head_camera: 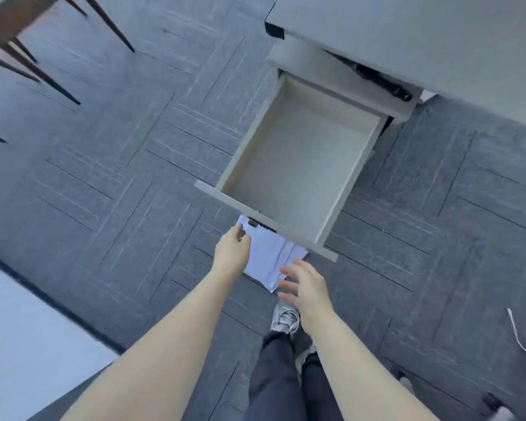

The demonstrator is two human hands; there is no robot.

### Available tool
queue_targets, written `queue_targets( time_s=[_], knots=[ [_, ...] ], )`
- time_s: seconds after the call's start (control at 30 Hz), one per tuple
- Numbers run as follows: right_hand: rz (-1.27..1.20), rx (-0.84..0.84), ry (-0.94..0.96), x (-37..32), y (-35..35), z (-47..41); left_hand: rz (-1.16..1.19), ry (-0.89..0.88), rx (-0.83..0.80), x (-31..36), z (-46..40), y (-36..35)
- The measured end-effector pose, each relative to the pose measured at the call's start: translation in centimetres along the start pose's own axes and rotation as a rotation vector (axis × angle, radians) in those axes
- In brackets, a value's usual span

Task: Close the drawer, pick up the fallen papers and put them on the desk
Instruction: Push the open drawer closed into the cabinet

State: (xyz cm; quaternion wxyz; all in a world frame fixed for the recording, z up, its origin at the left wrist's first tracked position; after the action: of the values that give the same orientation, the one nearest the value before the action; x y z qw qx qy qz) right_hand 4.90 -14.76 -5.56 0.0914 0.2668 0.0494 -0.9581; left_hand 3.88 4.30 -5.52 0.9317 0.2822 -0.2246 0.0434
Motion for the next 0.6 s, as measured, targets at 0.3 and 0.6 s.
queue_targets(
  time_s=[0.3, 0.6],
  knots=[
    [-0.482, 0.117, -0.071, -1.5, 1.1, -3.9, 0.055, -0.012, 0.157, 2.0, -2.6, -1.8],
    [-0.415, 0.078, 0.026, -9.9, 4.0, -9.7, 0.119, -0.032, 0.238, 10.7, -7.3, -3.9]
  ],
)
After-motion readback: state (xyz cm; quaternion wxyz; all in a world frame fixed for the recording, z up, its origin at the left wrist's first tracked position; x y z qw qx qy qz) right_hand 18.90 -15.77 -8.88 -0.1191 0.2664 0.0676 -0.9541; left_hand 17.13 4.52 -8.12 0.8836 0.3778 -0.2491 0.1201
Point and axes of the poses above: each hand's wrist, its own z-axis away from the middle knuckle, its own y-axis out of the back of the hand, x = y × z, the point moved 8 cm from there along -z, towards the middle knuckle, and after that the axes turned 6 degrees about y, right-handed, at the moved point
